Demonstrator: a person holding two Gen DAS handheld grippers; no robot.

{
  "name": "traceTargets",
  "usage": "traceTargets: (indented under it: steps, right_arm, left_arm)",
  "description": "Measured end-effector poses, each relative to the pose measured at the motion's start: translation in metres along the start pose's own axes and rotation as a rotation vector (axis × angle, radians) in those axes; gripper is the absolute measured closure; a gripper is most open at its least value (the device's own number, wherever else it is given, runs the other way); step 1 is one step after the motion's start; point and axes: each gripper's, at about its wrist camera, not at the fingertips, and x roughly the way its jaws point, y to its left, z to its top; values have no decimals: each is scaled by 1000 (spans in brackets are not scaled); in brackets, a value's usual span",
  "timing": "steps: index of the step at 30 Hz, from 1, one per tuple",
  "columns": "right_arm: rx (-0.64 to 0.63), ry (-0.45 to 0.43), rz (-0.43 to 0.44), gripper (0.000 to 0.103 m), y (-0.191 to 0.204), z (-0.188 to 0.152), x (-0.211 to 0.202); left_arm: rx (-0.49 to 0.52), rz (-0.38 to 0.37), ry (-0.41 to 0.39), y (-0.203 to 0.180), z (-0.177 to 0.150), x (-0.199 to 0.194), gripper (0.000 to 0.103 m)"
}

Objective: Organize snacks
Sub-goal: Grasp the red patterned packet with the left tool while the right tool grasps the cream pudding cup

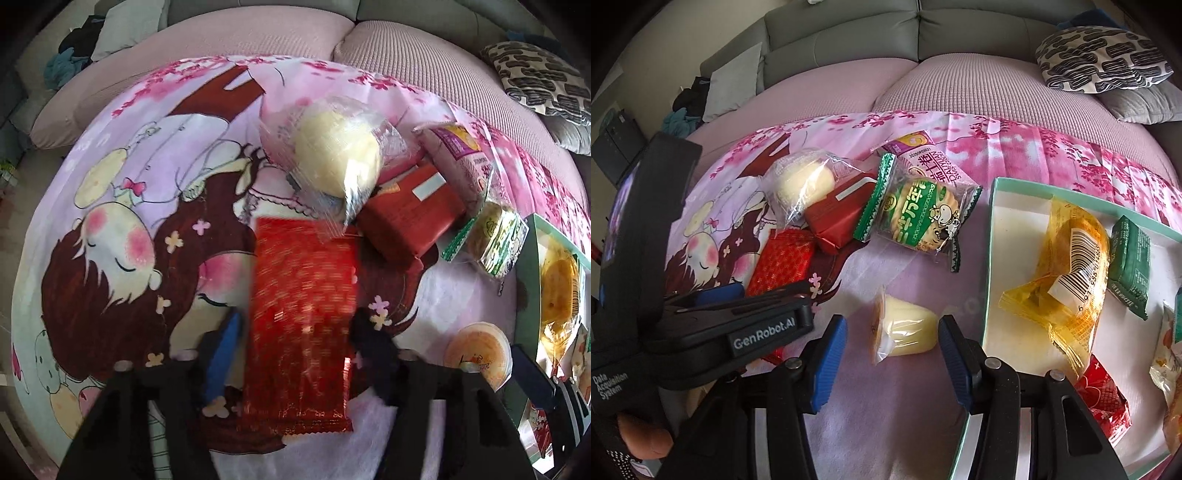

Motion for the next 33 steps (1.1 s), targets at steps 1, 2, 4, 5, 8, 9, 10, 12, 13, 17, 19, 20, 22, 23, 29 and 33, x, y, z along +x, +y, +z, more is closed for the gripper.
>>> traceTargets:
  steps: [1, 2, 4, 5, 8, 9, 10, 12, 13, 17, 19, 20, 22, 23, 29, 33]
  right_arm:
    - [-1, 0, 0, 48, 0, 0, 0]
    - [-2, 0, 0, 48, 1, 0, 0]
    - [-6, 0, 1, 48, 2, -1, 0]
    - [-8, 0, 3, 48, 2, -1, 0]
    - [-20, 2, 13, 48, 6, -1, -1]
    - [-22, 3, 21, 48, 7, -1, -1]
    - [-25, 4, 29, 48, 8, -2, -1]
    - [-27, 8, 52, 48, 11, -2, -1]
    - [-29, 9, 56, 48, 12, -3, -1]
    - [-27, 20, 46, 48, 11, -3, 4]
    - [-14, 29, 35, 48, 8, -3, 9]
    - [-11, 31, 32, 48, 7, -3, 10]
    - [-6, 29, 41, 48, 7, -3, 11]
    - [-6, 27, 43, 48, 7, -3, 12]
    - [-11, 19, 34, 50, 9, -3, 14]
    - [-16, 15, 10, 59, 9, -2, 16]
  left_arm:
    - [-11, -7, 0, 2, 1, 0, 51]
    - [-19, -13, 0, 6, 3, 1, 52]
    - [-28, -14, 1, 9, 4, 1, 54]
    - [-38, -13, 3, 11, 4, 1, 54]
    - [-60, -13, 9, 20, 0, -2, 54]
    - [-67, -12, 11, 23, 0, -2, 54]
    - [-77, -12, 14, 25, 0, -2, 54]
    - [-85, -13, 16, 27, 1, -1, 54]
    - [-87, -13, 17, 27, 1, -1, 54]
    - [-79, -4, 18, 29, 4, 4, 54]
    - [-79, -1, 18, 27, 3, 2, 54]
    - [-79, -2, 19, 27, 3, 2, 54]
    - [-77, -1, 19, 26, 2, 1, 54]
    - [-76, 1, 19, 26, 2, 1, 54]
    - [-74, 15, 7, 27, -2, 1, 51]
    - [-66, 26, 2, 25, -1, 2, 50]
